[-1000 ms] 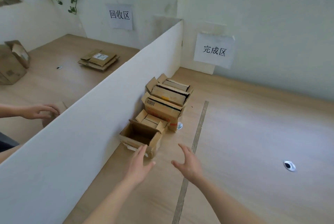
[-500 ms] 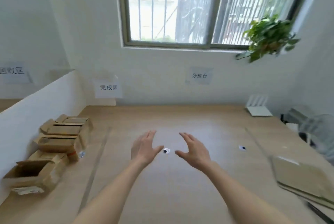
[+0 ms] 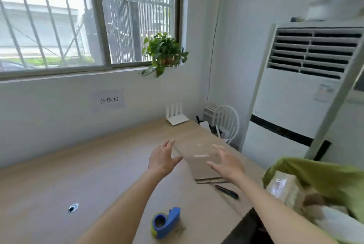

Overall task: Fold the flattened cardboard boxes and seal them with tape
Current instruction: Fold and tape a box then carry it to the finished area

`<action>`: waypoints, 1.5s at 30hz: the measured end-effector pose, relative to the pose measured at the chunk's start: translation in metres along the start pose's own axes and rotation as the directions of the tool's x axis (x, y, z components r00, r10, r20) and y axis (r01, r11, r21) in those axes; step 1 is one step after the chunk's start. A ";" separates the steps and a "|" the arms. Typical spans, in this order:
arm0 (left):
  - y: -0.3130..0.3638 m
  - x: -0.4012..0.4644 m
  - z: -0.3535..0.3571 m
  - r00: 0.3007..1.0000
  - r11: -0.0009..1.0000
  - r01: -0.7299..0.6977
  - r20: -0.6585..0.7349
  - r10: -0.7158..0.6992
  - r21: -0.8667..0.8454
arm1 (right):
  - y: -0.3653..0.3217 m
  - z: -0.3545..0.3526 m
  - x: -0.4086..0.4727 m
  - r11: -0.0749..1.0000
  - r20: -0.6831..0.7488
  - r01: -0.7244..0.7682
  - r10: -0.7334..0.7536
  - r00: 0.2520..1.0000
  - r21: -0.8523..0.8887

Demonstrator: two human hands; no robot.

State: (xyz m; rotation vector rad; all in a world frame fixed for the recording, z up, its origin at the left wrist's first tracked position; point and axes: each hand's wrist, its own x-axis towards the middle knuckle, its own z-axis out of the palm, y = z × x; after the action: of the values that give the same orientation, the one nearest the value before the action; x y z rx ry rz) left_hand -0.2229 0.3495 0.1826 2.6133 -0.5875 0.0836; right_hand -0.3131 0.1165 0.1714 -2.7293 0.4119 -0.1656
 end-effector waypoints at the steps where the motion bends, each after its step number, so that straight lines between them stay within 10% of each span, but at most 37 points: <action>1: 0.013 0.014 0.012 1.000 1.000 -0.017 0.014 0.017 -0.007 | 0.021 -0.005 0.006 1.000 -0.002 -0.030 0.030 1.000 0.007; 16: 0.108 0.235 0.155 0.988 0.995 -0.021 0.150 0.036 -0.098 | 0.192 -0.044 0.178 0.987 0.072 -0.157 0.158 0.985 -0.009; 27: 0.072 0.315 0.258 0.953 0.990 0.142 0.274 -0.130 -0.022 | 0.260 0.060 0.297 0.980 0.301 -0.199 0.184 0.936 0.020; 45: -0.027 0.372 0.491 0.624 0.690 0.721 0.497 -0.603 -0.067 | 0.372 0.292 0.437 0.883 0.579 -0.469 0.366 0.729 0.032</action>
State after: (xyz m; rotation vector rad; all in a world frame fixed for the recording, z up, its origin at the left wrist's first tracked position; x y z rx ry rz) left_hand 0.1060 0.0068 -0.2096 2.4045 0.2852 -0.7962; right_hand 0.0540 -0.2458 -0.2135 -2.2799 0.7761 0.6781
